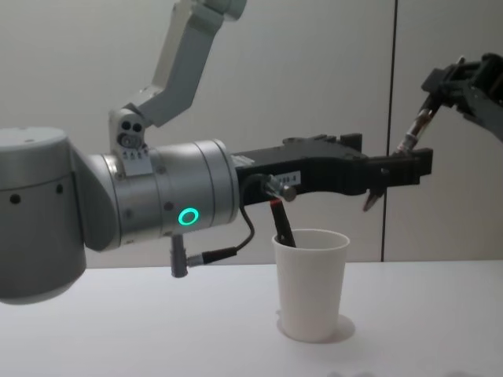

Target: Place the pen into the pen holder.

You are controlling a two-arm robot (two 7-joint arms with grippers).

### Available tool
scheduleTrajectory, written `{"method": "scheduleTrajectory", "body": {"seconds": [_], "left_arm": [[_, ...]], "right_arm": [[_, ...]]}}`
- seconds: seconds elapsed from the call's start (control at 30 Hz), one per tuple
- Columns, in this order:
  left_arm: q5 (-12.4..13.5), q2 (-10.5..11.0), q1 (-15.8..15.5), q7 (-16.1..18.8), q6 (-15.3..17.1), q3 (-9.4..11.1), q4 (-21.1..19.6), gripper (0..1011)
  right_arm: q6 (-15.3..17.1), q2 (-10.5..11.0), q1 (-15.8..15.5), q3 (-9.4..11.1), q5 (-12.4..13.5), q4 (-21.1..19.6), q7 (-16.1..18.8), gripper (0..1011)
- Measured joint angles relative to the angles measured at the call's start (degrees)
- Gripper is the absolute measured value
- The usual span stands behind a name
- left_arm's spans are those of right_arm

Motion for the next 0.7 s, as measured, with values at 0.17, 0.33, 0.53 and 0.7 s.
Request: {"method": "scheduleTrajectory", "body": {"seconds": [0.17, 0.33, 0.53, 0.7], "left_arm": [[0.0, 0.0, 0.0, 0.0, 0.0, 0.0, 0.0, 1003], [0.0, 0.0, 0.0, 0.0, 0.0, 0.0, 0.0, 1003], [0.0, 0.0, 0.0, 0.0, 0.0, 0.0, 0.0, 1003], [0.0, 0.0, 0.0, 0.0, 0.0, 0.0, 0.0, 1003]], "right_arm": [[0.3, 0.4, 0.8, 0.3, -0.8, 0.7, 2.0, 143], [0.4, 0.7, 1.9, 0.4, -1.8, 1.7, 4.4, 143], [0.6, 0.9, 3.8, 0.5, -3.6, 3.6, 8.1, 143], [1.0, 1.0, 5.5, 0.5, -5.5, 5.5, 11.4, 143]]}}
